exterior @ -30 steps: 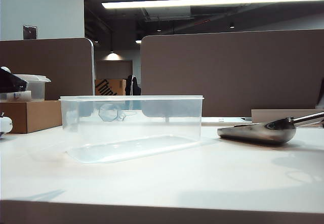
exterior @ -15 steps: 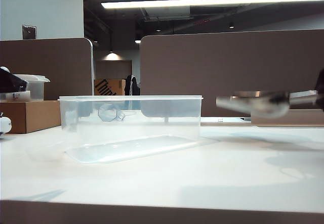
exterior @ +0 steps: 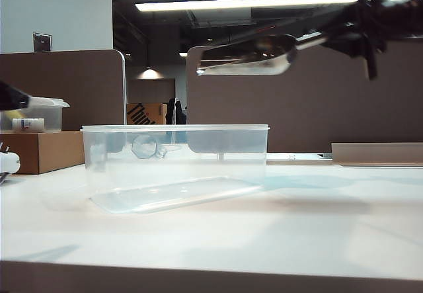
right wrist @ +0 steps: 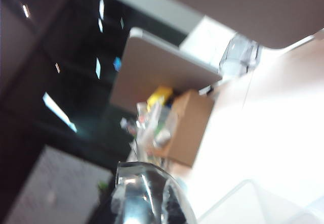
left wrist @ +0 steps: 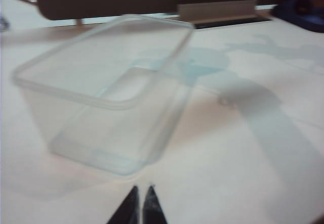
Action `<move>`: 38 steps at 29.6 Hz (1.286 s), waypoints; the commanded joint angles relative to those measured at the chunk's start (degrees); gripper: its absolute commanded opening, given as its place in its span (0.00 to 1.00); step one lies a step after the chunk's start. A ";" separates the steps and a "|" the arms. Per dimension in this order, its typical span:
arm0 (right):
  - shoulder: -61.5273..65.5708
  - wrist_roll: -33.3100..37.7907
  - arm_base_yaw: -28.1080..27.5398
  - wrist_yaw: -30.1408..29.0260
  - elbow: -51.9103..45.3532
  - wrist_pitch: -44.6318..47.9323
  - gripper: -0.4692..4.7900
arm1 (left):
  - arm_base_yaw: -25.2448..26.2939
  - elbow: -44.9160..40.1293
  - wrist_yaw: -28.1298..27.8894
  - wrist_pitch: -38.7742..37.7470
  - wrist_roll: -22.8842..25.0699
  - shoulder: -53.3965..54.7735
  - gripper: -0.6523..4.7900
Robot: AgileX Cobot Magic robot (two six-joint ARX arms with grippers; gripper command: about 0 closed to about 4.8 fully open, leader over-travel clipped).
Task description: Pick up the metal ice scoop from the table and place it inside the transparent plastic box.
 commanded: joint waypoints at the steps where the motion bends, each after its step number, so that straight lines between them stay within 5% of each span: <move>1: -0.28 -8.15 1.79 -2.01 5.68 -9.77 0.07 | 3.72 -0.02 0.13 0.59 0.02 -0.02 0.16; 6: 2.71 -9.75 4.35 -11.78 11.87 -11.28 0.07 | 11.04 -0.02 -0.15 0.55 0.02 -0.42 0.16; 12: 10.67 -9.70 9.99 -13.49 17.55 -13.62 0.07 | 14.51 -0.02 -0.26 0.57 0.02 -3.58 0.16; 24: 23.91 -10.19 16.35 -9.57 24.57 -17.55 0.07 | 14.45 -0.02 -0.26 0.50 0.02 -4.07 0.16; 33: 24.24 -17.42 16.92 -2.73 24.59 -30.36 0.08 | 14.45 -0.02 -0.26 0.48 0.02 -4.07 0.16; 38: 24.24 -17.31 17.09 -3.89 24.61 -28.70 0.70 | 14.45 -0.02 -0.26 0.48 0.02 -4.07 0.16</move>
